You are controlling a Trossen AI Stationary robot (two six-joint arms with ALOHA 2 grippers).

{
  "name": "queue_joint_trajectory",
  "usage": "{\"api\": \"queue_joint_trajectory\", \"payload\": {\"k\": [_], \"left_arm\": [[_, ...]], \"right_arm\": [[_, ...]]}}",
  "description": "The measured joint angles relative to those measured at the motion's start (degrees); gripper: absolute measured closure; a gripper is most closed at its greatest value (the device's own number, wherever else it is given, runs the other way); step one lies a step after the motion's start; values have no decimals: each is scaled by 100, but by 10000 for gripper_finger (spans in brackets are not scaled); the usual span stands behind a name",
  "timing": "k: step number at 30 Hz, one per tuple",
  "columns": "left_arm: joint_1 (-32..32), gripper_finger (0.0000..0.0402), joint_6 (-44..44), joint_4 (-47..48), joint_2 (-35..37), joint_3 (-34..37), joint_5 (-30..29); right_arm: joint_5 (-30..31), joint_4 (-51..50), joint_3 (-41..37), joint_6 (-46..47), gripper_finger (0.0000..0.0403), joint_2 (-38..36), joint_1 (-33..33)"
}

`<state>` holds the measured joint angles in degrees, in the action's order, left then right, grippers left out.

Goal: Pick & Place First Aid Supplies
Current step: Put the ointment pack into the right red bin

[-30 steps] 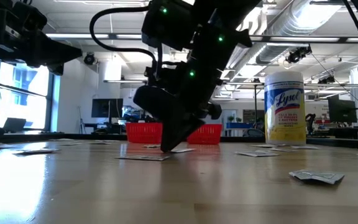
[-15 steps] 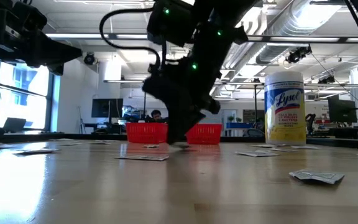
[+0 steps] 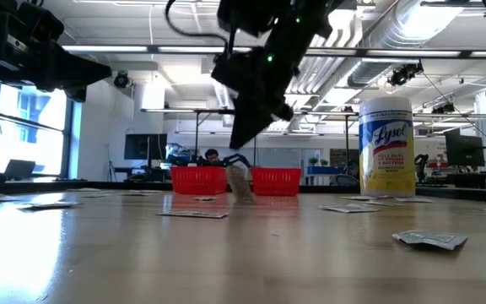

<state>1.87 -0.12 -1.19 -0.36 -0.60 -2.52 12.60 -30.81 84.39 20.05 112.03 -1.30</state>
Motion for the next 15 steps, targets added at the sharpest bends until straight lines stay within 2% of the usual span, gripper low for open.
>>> {"api": "queue_joint_trajectory", "payload": {"k": [3, 6, 11, 15], "left_arm": [[0, 401, 1, 2, 0, 0, 0], [0, 401, 0, -1, 0, 0, 0], [0, 401, 0, 2, 0, 0, 0], [0, 401, 1, 2, 0, 0, 1]], "right_arm": [[352, -83, 10, -234, 402, -273, -225], [414, -108, 10, -335, 401, -368, -464], [-429, -36, 10, -795, 401, -279, -636], [-669, 125, 8, -1136, 391, 14, -378]]}}
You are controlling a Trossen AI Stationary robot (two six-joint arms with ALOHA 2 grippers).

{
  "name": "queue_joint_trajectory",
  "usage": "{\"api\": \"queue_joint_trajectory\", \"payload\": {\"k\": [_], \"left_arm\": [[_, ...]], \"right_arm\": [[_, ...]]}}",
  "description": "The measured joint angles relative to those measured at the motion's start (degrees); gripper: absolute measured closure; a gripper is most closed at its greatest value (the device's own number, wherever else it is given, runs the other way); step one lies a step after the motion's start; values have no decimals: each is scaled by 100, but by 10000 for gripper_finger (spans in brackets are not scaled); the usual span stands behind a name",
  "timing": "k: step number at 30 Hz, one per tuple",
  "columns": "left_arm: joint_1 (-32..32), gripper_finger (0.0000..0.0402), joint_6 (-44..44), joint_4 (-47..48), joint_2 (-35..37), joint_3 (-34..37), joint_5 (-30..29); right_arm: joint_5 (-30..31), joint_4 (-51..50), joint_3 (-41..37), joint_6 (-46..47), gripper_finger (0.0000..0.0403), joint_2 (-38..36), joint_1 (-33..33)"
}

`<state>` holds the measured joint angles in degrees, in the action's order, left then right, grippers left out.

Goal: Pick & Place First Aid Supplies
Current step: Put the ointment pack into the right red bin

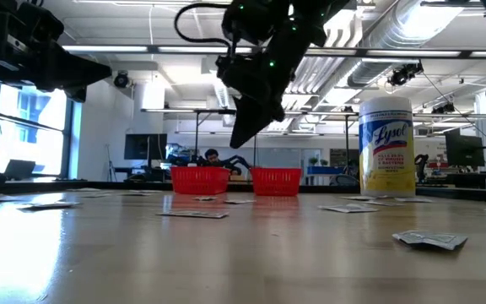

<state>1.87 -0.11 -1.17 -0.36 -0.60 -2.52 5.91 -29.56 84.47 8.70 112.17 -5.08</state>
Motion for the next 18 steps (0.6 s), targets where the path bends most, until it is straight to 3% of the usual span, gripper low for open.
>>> {"api": "queue_joint_trajectory", "payload": {"k": [5, 12, 18], "left_arm": [[0, 401, -1, -2, 0, 0, -1], [0, 401, -1, -2, 0, 0, -1], [0, 401, 1, 0, 0, 0, -1]], "right_arm": [[-308, 602, 0, 12, 356, 451, 377], [986, 909, 0, 410, 295, 921, 784], [1151, 908, 2, 693, 272, 1037, 827]]}}
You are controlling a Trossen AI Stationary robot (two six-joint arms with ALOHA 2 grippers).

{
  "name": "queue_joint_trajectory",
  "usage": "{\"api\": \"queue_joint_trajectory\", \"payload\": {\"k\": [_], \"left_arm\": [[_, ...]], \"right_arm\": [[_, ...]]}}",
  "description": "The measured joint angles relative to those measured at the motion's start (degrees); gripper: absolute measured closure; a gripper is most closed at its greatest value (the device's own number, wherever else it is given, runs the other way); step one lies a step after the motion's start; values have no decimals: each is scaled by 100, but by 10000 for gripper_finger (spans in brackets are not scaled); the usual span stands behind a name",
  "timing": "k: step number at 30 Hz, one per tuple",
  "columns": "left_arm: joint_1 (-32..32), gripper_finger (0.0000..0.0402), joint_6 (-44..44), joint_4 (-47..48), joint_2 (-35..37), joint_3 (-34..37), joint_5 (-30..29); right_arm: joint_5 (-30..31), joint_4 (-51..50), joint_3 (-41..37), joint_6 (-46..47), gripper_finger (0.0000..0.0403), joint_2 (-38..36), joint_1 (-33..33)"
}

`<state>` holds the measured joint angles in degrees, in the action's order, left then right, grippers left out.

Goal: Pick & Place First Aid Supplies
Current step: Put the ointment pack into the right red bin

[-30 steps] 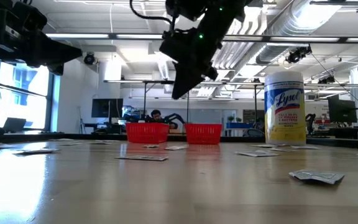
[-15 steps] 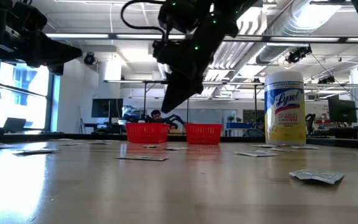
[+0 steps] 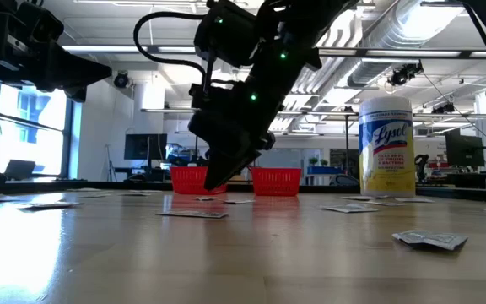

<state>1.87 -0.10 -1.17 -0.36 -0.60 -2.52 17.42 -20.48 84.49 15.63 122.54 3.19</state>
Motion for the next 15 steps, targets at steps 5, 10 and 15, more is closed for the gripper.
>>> {"api": "queue_joint_trajectory", "payload": {"k": [5, 10, 15], "left_arm": [[0, 401, -2, -1, 0, 0, 0], [0, 401, -1, -2, 0, 0, 0], [0, 401, -1, -2, 0, 0, 0]], "right_arm": [[111, -64, 0, 164, 269, 120, -16], [213, -108, 20, 494, 269, 315, -25], [106, -205, 28, 969, 273, 385, -101]]}}
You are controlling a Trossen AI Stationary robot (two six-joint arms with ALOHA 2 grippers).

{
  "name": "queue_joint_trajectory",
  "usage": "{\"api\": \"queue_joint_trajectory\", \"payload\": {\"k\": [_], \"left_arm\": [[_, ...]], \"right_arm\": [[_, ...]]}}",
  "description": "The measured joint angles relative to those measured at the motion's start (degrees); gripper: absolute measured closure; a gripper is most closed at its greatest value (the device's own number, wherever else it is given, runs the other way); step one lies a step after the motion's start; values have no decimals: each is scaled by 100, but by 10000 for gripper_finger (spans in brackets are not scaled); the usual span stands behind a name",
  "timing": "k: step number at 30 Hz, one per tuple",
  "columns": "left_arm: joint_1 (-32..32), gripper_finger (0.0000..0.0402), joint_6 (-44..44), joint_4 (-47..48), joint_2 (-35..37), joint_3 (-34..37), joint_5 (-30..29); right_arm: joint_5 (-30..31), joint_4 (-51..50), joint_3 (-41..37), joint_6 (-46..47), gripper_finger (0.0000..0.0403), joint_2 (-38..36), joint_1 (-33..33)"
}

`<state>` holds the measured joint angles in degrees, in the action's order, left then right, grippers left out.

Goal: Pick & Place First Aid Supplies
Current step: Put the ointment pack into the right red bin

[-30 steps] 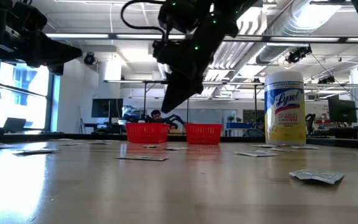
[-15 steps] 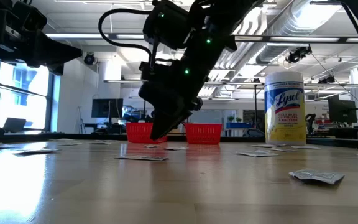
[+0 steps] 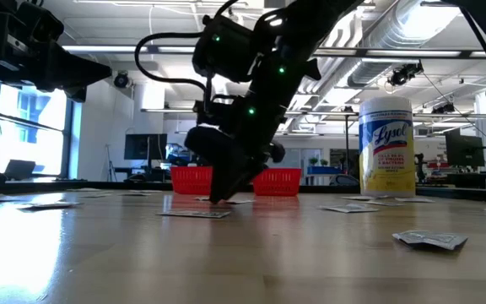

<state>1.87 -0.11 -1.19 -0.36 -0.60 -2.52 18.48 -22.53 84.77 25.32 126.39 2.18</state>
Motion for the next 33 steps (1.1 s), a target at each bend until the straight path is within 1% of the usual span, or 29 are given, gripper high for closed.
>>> {"api": "queue_joint_trajectory", "payload": {"k": [2, 5, 13, 14, 19, 27, 29, 33], "left_arm": [[-2, 401, 1, 0, 0, 0, 0], [0, 401, 1, 0, 0, 0, 0], [0, 401, -1, 0, 0, 0, 0], [-1, 401, -1, 0, 0, 0, 0], [-2, 401, 0, 0, 0, 0, 0], [-2, 401, 0, 0, 0, 0, 0], [-1, 401, -1, 0, 0, 0, 1], [-1, 401, -1, 2, 0, 0, 0]], "right_arm": [[2, -117, -2, 190, 282, 4, -43], [-32, -264, 0, 318, 305, 12, -92], [32, -286, -9, 319, 391, 24, -133], [38, -286, -11, 319, 397, 24, -138], [28, -275, -21, 564, 397, -44, -142], [-143, -422, -74, 444, 402, -403, -159], [-179, -330, -60, 416, 401, -503, -171], [-450, -321, -55, 288, 402, -590, -195]]}}
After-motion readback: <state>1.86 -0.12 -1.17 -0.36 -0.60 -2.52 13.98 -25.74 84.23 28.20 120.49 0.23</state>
